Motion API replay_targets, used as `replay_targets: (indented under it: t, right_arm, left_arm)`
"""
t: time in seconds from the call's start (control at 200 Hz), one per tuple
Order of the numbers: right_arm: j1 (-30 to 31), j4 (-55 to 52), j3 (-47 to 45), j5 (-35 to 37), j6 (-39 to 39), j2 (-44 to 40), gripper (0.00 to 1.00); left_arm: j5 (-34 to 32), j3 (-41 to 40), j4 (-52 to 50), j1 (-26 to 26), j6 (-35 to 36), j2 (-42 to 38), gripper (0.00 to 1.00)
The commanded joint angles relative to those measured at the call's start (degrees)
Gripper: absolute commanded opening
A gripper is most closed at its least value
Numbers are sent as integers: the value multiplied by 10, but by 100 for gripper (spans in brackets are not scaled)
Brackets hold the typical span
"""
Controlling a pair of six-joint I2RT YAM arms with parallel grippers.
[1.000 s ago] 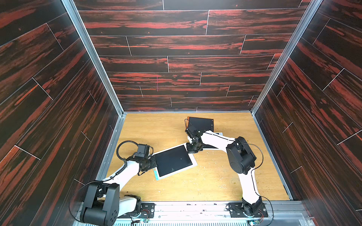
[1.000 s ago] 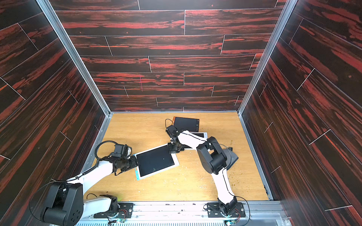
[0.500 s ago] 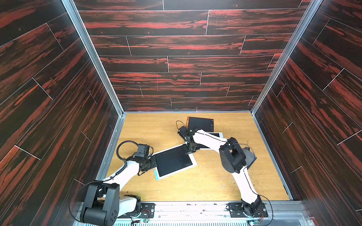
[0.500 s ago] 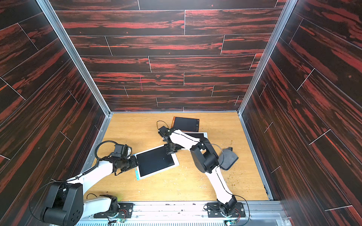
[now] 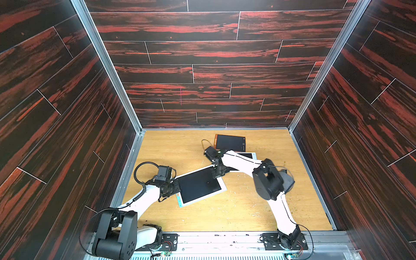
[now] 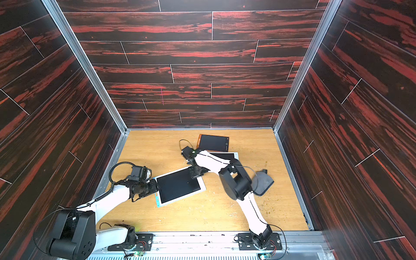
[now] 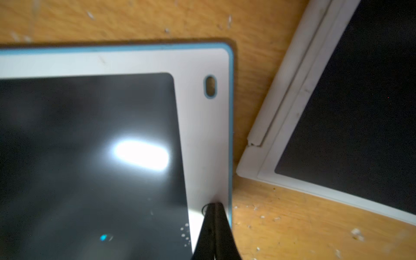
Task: Wipe the drawing tablet
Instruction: Press the button on the drawing tablet, then move the drawing tablet to the center of the board.
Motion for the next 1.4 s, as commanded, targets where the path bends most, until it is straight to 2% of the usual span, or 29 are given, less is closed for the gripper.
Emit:
replay_targets:
  t: [0.0,0.055,0.155,0.256,0.346,0.381,0.411,0.491,0.561,0.636,0.751,0.892,1.157,1.398]
  right_arm:
    - [-30,108,-86,-193,13,-28,0]
    - [-37,138,-119,-180,14,-85,0]
    - [-36,159,-182,-96,2,-193,2]
    - [-34,164,-255,-60,-4,-275,23]
    - [-24,172,-332,-64,8,-332,62]
    - [-11,179,-362,-67,15,-350,71]
    - [4,185,-385,-68,22,-363,75]
    - [69,198,-422,-59,44,-374,76]
    - [141,204,-424,-6,82,-362,76]
    - [202,203,-404,43,122,-331,76]
    - [251,189,-351,95,161,-265,76]
    - [270,154,-276,117,178,-183,78]
    - [271,102,-153,106,198,-63,78]
    - [257,65,-6,75,209,21,78]
  left_arm:
    - [3,-1,-3,1,6,-2,43]
    - [3,0,-3,1,7,2,42]
    - [0,0,-4,2,5,0,43]
    - [-6,-3,-2,2,4,-11,43]
    - [-11,-9,1,2,1,-25,43]
    - [-11,-11,3,2,1,-30,43]
    - [-11,-13,4,2,1,-34,43]
    - [-14,-18,5,2,-1,-46,43]
    - [-23,-23,5,2,-5,-58,43]
    - [-35,-30,6,2,-10,-78,43]
    - [-45,-44,7,2,-16,-113,43]
    - [-57,-58,8,2,-22,-150,43]
    - [-72,-68,3,3,-29,-185,43]
    - [-124,-92,-15,3,-52,-270,44]
